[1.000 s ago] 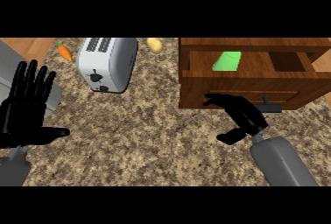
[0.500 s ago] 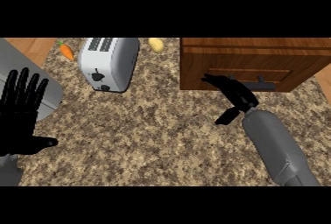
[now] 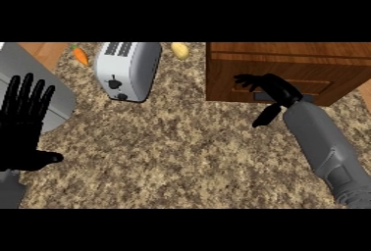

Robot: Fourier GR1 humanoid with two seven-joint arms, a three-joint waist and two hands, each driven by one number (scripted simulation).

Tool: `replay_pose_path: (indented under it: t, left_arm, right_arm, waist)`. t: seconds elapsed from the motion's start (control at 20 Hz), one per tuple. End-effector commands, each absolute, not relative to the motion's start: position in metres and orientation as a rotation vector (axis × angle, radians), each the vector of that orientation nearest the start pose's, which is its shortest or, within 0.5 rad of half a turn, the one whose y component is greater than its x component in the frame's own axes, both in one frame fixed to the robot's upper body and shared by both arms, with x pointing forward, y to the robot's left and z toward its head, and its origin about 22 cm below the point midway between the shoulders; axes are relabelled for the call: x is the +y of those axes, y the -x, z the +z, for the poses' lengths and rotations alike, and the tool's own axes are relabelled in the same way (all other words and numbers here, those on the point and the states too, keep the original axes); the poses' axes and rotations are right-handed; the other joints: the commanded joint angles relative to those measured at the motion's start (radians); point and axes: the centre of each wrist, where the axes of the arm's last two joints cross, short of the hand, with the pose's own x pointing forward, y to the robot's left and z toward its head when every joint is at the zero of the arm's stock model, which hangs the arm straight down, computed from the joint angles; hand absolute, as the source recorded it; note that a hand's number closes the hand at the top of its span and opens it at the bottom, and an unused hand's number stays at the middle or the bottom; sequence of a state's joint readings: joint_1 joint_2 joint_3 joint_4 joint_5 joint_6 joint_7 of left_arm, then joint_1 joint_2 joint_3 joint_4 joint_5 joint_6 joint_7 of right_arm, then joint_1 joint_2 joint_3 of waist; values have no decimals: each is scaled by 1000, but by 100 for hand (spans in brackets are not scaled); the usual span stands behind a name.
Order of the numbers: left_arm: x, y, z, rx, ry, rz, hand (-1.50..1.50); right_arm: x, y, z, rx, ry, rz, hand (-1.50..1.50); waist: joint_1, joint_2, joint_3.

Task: Pick up the cup, place it into the drawer and close the drawer

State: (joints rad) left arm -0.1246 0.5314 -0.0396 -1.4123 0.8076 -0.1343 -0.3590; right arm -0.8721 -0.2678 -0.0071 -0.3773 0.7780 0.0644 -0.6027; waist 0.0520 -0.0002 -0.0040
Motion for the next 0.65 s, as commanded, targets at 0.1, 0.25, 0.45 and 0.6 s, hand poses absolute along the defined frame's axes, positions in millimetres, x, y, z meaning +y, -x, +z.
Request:
replay_pose_path:
  t: [0.1,0.25,0.45,0.6]
  left_arm:
    - [335,-265,33,-1880,339,163,-150]
    - [331,-267,36,-1883,330,148,-150]
    - [345,-275,39,-1892,310,155,-150]
    - [335,-269,35,-1884,323,128,-150]
  right_arm:
    - [-286,-429,37,-1489,410,1156,-150]
    - [-283,-434,45,-1476,404,1176,-150]
    - [-295,-430,43,-1493,398,1163,-150]
    - [-285,-432,41,-1490,399,1144,-150]
  waist:
    - [26,29,7]
    - [36,33,7]
    - [27,39,7]
    - [40,35,7]
